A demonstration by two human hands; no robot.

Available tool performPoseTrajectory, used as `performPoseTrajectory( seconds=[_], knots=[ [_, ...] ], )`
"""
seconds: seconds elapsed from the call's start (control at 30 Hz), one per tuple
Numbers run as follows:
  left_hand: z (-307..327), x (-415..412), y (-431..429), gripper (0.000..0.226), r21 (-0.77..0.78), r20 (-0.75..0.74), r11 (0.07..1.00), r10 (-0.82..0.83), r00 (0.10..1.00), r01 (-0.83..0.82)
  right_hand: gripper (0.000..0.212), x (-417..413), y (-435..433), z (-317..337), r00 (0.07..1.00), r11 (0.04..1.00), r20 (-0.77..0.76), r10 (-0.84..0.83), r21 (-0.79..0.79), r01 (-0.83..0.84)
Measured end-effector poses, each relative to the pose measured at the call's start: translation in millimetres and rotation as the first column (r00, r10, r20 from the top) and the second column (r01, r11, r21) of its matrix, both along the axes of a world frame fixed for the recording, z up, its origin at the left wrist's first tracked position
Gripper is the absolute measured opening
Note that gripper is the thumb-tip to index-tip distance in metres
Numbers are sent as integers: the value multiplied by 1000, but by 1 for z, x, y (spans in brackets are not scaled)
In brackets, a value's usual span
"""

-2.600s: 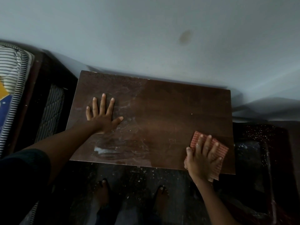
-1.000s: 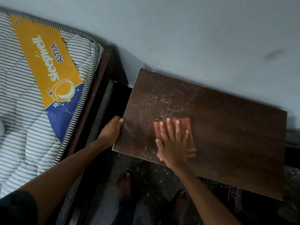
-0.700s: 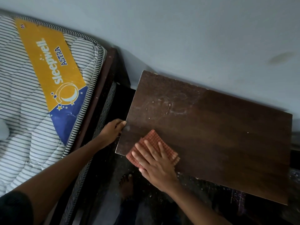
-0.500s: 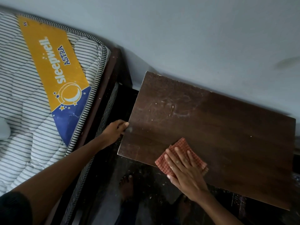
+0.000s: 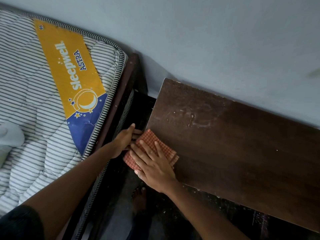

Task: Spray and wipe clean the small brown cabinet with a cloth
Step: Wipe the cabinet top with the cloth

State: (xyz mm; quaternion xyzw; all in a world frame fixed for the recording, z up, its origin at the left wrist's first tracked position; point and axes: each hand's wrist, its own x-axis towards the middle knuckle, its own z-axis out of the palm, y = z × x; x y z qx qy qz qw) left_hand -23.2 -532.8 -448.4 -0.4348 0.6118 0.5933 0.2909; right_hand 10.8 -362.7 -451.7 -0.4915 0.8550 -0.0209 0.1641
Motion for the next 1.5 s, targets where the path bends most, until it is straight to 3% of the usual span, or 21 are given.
performPoseTrajectory(
  seconds=[0.07,0.13,0.27,0.37,0.43,0.6,0.77,0.93,1.07,1.17,1.3,1.43,1.5],
  knots=[
    [-1,-1,2,50,24,5,1000,4,1000,-4,64,2,25,-1,993,994,-46,113,13,-112],
    [-2,-4,3,47,32,6,999,-6,1000,6,65,-2,53,-4,990,992,-73,124,11,-123],
    [-8,-8,6,41,11,-9,1000,-14,1000,14,67,-22,93,-6,985,986,-58,-164,8,165],
    [-12,-12,11,37,-9,-57,1000,1,998,-1,64,-51,69,-5,901,902,-53,-430,-1,431],
    [-14,-13,16,36,-16,-79,999,45,996,-46,61,-68,34,-5,871,872,-43,-489,-22,489],
    [-21,-12,17,35,-118,-66,987,104,992,-111,58,-67,-24,-3,940,939,-15,-340,-63,339],
    [-23,-6,17,40,-139,-100,975,160,982,-173,61,-36,32,-8,981,979,-22,-191,-80,189],
    [-21,-18,37,53,-220,-111,970,84,990,-107,58,-74,83,-8,900,903,-94,-427,8,429],
    [-18,-15,57,50,-333,-131,930,118,984,-156,62,-122,43,-7,792,794,-90,-603,28,607],
    [-24,-11,58,46,-454,-197,873,95,976,-177,60,-140,-3,-4,844,843,-25,-536,44,537],
    [-25,-11,59,42,-498,-247,833,133,960,-243,59,-121,-27,-1,942,941,4,-337,-25,337],
    [-20,-10,61,36,-496,-306,780,255,917,-382,59,-90,12,-8,989,987,-15,-149,-71,148],
    [-19,-10,62,34,-503,-304,769,271,913,-395,60,-92,40,-10,988,987,-37,-153,-58,151]
  ],
)
